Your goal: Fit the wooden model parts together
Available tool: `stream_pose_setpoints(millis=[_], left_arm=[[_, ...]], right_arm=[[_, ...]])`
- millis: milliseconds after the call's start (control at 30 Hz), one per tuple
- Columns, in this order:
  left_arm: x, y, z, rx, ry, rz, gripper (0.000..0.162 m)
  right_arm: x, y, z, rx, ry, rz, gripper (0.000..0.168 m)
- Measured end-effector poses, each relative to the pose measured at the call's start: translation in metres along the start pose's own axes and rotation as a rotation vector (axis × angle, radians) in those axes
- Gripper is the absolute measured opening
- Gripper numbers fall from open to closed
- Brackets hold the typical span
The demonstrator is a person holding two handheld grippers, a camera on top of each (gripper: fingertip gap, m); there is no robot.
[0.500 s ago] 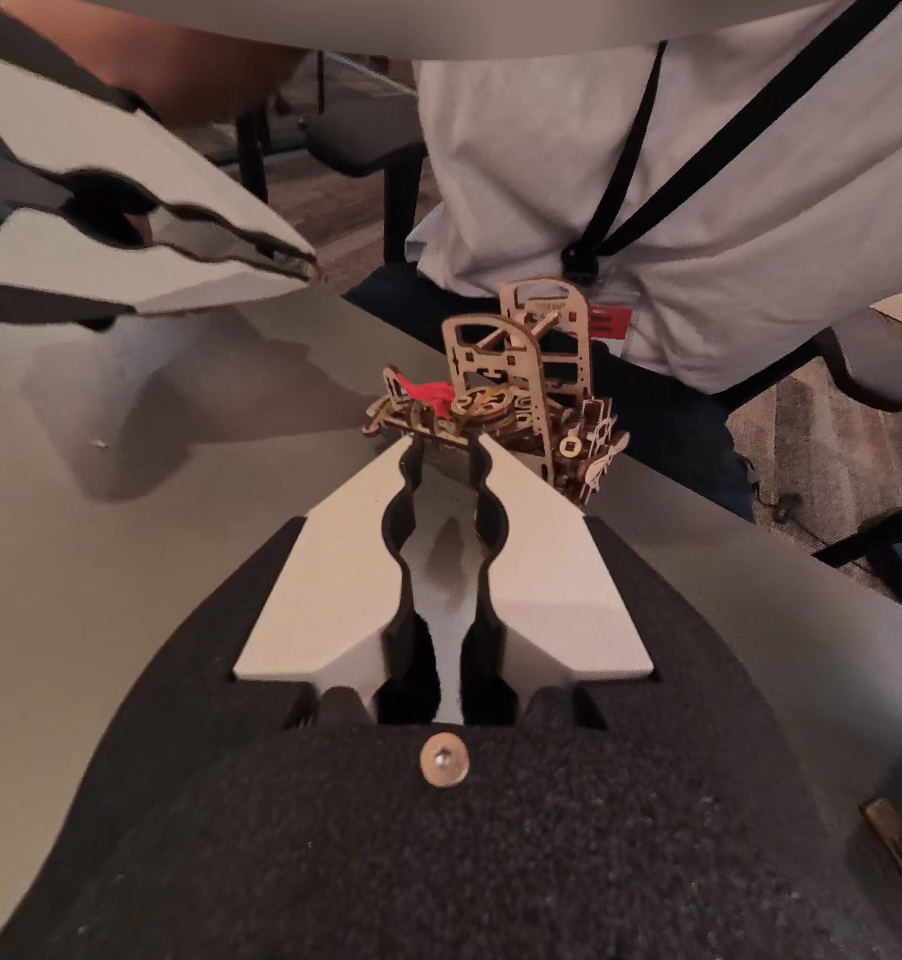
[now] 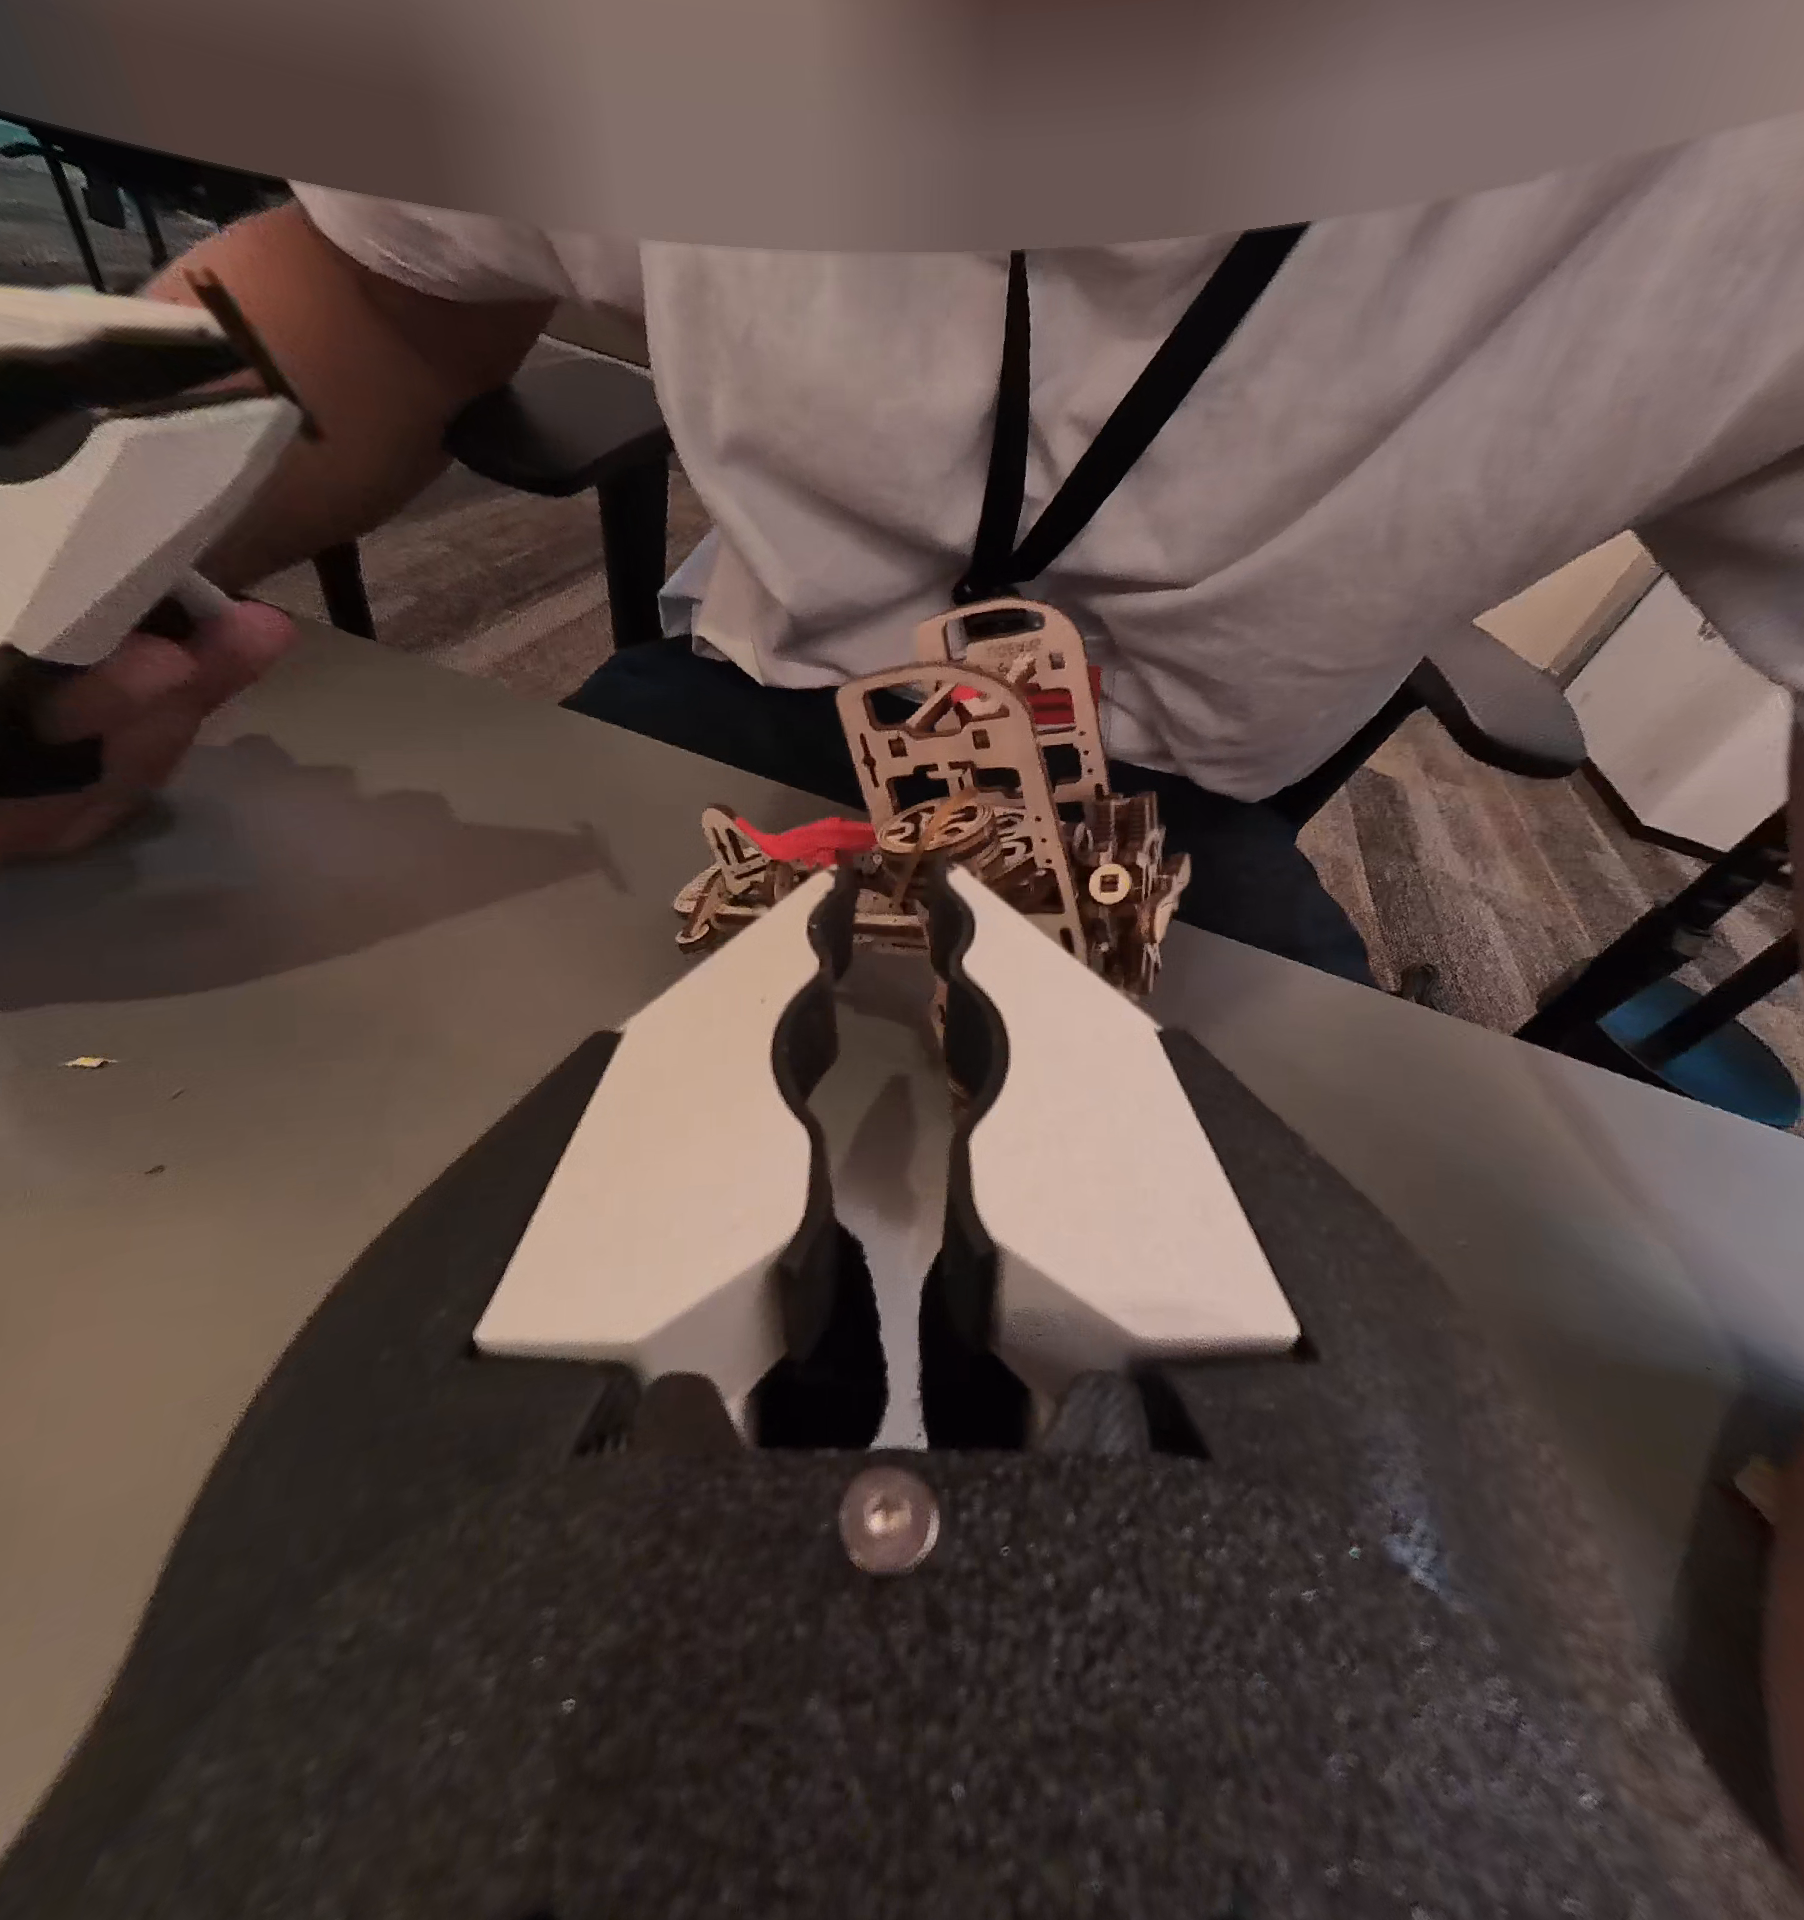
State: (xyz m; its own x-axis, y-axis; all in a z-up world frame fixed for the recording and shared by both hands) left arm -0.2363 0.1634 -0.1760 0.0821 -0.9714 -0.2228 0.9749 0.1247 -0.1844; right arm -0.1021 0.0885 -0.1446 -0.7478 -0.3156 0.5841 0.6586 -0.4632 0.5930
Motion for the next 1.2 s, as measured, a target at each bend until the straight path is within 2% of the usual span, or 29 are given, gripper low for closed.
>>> stream_pose_setpoints(millis=[167, 1200], left_arm=[[0.003, 0.002, 0.0, 0.007, -0.006, -0.02, 0.01], [0.004, -0.012, -0.004, -0.034, 0.017, -0.156, 0.0]], right_arm=[[0.007, -0.005, -0.011, 0.013, 0.073, -0.016, 0.004], [0.007, -0.005, -0.01, 0.024, 0.064, -0.01, 0.004]])
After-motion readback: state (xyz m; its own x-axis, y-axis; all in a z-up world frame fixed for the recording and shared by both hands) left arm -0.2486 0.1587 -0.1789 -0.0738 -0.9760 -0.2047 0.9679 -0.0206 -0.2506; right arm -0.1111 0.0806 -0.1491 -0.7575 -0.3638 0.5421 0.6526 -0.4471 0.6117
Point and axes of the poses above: each gripper's, where its closed fingertips meet, x out along the fingers, z out of its top, y = z × x across the jaws, the point moved 2 cm from there along -x, back along the fingers, and after that the axes turned 10 degrees about z, right-handed, at the moved point
